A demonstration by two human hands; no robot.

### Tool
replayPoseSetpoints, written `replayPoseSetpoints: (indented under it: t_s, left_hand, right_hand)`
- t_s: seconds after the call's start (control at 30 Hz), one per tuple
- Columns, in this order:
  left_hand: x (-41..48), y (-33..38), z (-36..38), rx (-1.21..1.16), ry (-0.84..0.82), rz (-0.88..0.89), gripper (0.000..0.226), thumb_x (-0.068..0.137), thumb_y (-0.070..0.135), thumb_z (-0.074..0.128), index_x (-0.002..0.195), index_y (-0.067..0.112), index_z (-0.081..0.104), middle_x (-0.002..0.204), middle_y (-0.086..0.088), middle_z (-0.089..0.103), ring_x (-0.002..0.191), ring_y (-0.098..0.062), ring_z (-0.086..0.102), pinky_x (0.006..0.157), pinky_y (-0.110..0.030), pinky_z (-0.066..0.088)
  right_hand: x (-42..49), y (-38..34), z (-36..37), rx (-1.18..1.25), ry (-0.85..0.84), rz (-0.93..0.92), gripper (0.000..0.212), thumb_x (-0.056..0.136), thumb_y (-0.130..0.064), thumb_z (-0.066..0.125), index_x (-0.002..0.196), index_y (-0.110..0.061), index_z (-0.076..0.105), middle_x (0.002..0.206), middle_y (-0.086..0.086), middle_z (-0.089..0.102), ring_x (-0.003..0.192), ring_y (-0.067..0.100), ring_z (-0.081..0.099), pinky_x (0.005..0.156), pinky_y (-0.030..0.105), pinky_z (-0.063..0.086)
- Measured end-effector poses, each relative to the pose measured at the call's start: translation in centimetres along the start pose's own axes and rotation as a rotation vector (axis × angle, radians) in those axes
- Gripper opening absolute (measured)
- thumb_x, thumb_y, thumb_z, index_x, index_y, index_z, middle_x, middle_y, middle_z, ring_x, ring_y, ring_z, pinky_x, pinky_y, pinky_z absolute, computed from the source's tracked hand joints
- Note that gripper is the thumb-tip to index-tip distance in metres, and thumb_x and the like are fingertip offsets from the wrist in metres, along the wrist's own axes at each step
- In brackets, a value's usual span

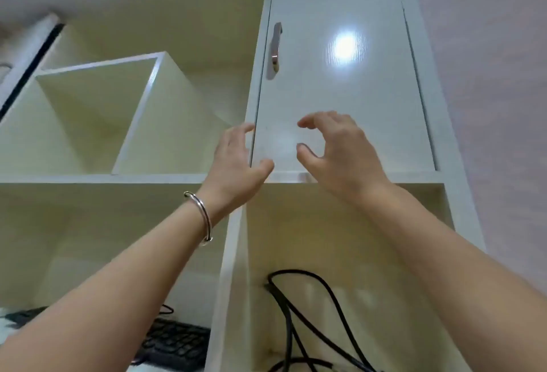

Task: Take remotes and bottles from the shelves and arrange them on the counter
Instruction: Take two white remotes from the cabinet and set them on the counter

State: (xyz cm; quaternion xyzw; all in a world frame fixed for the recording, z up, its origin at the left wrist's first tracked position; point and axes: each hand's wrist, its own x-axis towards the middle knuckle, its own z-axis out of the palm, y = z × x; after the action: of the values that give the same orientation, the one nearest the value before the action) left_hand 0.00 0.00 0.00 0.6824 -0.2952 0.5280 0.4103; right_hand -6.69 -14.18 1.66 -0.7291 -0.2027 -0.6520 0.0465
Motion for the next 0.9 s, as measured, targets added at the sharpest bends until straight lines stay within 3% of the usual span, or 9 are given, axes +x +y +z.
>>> replayPoseSetpoints:
  t_s: [0.13, 0.23, 0.37, 0.53, 0.63, 0.73, 0.83, 0.9]
  left_hand:
    - [2.9, -0.4, 0.9, -0.163, 0.014, -0.074, 0.063, 0.086, 0.028, 0.052, 0.143, 0.017, 0.026, 0.149, -0.004, 0.031, 0.136, -0.020, 0.033, 0.114, -0.034, 0.026]
    - [4.4, -1.3, 1.6, -0.267, 0.078, -0.123, 0.065, 0.076, 0.047, 0.042, 0.138, 0.029, 0.032, 0.140, -0.002, 0.048, 0.122, -0.027, 0.052, 0.104, -0.044, 0.041]
    - [4.6, -2.1, 1.8, -0.188, 0.140, -0.066, 0.068, 0.072, 0.048, 0.040, 0.137, 0.029, 0.038, 0.134, -0.003, 0.056, 0.119, -0.026, 0.054, 0.100, -0.041, 0.044]
    - [4.4, -2.4, 1.8, -0.159, 0.165, -0.005, 0.049, 0.089, 0.034, 0.047, 0.137, 0.028, 0.040, 0.139, -0.001, 0.052, 0.128, -0.020, 0.047, 0.099, -0.031, 0.038]
    - [4.2, -2.5, 1.8, -0.202, 0.185, 0.010, 0.054, 0.081, 0.044, 0.044, 0.133, 0.031, 0.045, 0.124, 0.002, 0.061, 0.116, -0.021, 0.054, 0.090, -0.030, 0.041]
    - [4.1, -2.3, 1.6, -0.214, 0.183, 0.018, 0.059, 0.072, 0.047, 0.039, 0.128, 0.029, 0.050, 0.083, 0.011, 0.061, 0.085, -0.018, 0.057, 0.075, -0.029, 0.042]
    - [4.1, -2.1, 1.2, -0.338, 0.067, 0.001, 0.051, 0.072, 0.052, 0.040, 0.112, 0.028, 0.059, 0.103, -0.001, 0.064, 0.098, -0.025, 0.058, 0.085, -0.037, 0.044]
    - [3.9, -1.6, 0.3, -0.471, -0.064, -0.016, 0.036, 0.071, 0.047, 0.045, 0.094, 0.027, 0.065, 0.110, 0.003, 0.056, 0.110, -0.020, 0.053, 0.092, -0.031, 0.044]
  right_hand:
    - [4.4, -0.4, 2.2, -0.050, -0.012, 0.010, 0.044, 0.087, -0.023, 0.053, 0.130, -0.016, 0.048, 0.135, 0.000, 0.050, 0.128, 0.019, 0.041, 0.105, 0.031, 0.034]
    - [8.4, -0.2, 3.6, -0.065, -0.004, 0.039, 0.048, 0.087, -0.023, 0.051, 0.134, -0.016, 0.043, 0.138, 0.002, 0.046, 0.129, 0.021, 0.038, 0.105, 0.031, 0.032]
    - [12.5, 0.0, 4.7, -0.143, 0.017, 0.054, 0.047, 0.088, -0.026, 0.048, 0.134, -0.016, 0.041, 0.135, 0.005, 0.047, 0.127, 0.025, 0.039, 0.105, 0.033, 0.031]
    - [14.4, -0.2, 5.3, -0.138, -0.006, 0.054, 0.051, 0.088, -0.026, 0.049, 0.138, -0.022, 0.037, 0.135, 0.005, 0.048, 0.130, 0.024, 0.038, 0.112, 0.034, 0.024]
    - [14.9, -0.8, 5.4, -0.097, 0.014, 0.080, 0.048, 0.087, -0.023, 0.048, 0.135, -0.026, 0.041, 0.133, 0.004, 0.051, 0.130, 0.023, 0.040, 0.114, 0.035, 0.022]
    - [15.1, -1.8, 4.5, 0.039, 0.100, 0.104, 0.040, 0.087, -0.019, 0.047, 0.126, -0.028, 0.051, 0.109, 0.000, 0.060, 0.115, 0.021, 0.051, 0.109, 0.036, 0.032]
    - [15.3, -2.3, 3.3, 0.178, 0.114, 0.089, 0.037, 0.085, -0.017, 0.049, 0.120, -0.027, 0.055, 0.073, -0.010, 0.046, 0.090, 0.018, 0.046, 0.103, 0.038, 0.037]
    - [15.3, -2.6, 2.8, 0.243, 0.072, 0.070, 0.037, 0.084, -0.017, 0.051, 0.120, -0.026, 0.055, 0.066, -0.013, 0.038, 0.085, 0.018, 0.041, 0.101, 0.040, 0.038]
